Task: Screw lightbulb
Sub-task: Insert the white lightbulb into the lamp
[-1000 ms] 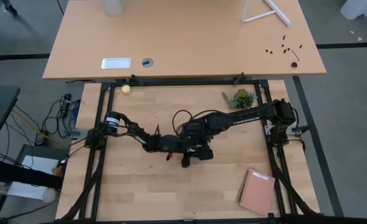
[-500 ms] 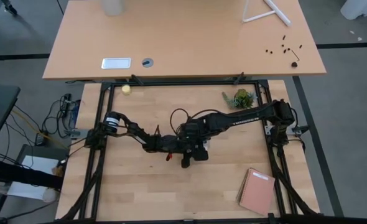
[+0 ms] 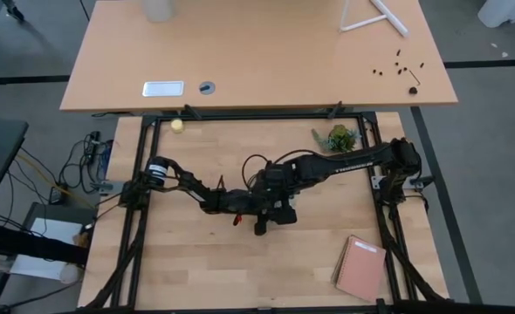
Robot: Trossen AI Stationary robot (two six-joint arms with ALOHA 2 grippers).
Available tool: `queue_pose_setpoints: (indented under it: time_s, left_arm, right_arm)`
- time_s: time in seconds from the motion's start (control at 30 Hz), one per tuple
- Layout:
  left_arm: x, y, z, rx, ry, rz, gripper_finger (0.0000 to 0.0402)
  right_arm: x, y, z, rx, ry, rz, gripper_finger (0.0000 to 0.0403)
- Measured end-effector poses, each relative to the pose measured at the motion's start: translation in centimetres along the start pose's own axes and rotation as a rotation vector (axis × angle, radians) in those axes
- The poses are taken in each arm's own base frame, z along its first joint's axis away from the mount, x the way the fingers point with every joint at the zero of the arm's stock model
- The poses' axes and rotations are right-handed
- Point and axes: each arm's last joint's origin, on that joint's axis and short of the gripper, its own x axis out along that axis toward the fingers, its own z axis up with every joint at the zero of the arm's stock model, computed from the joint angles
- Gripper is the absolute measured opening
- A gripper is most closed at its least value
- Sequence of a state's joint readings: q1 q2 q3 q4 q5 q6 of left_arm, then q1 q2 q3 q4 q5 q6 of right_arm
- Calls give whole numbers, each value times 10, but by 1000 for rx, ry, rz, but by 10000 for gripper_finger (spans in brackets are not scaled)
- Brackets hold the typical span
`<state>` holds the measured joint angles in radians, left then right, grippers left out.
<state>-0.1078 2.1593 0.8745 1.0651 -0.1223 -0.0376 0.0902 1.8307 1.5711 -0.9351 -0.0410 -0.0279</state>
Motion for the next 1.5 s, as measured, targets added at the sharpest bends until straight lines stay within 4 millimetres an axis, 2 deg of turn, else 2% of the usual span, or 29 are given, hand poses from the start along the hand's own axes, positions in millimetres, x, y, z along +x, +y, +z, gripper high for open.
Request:
queue_pose_setpoints:
  time_s: [0.17, 0.3, 0.53, 0.83, 1.17, 1.5]
  left_arm:
    - [0, 0, 0, 0, 1, 0, 190]
    - [0, 0, 0, 0, 1, 0, 190]
    - [0, 0, 0, 0, 3, 1, 190]
    - [0, 0, -1, -15, 5, 1, 190]
    - [0, 0, -1, -11, 6, 1, 190]
    - [0, 0, -1, 0, 5, 3, 191]
  right_arm:
    - [-20, 0, -1, -7, -51, -31, 347]
    - [-37, 1, -12, -25, -8, -45, 351]
    - [-43, 1, -26, -59, 107, -35, 351]
    - [-29, -4, -35, -75, 149, -16, 351]
    - [-3, -5, -38, -139, 71, -16, 351]
    - [6, -4, -38, -146, 18, 2, 346]
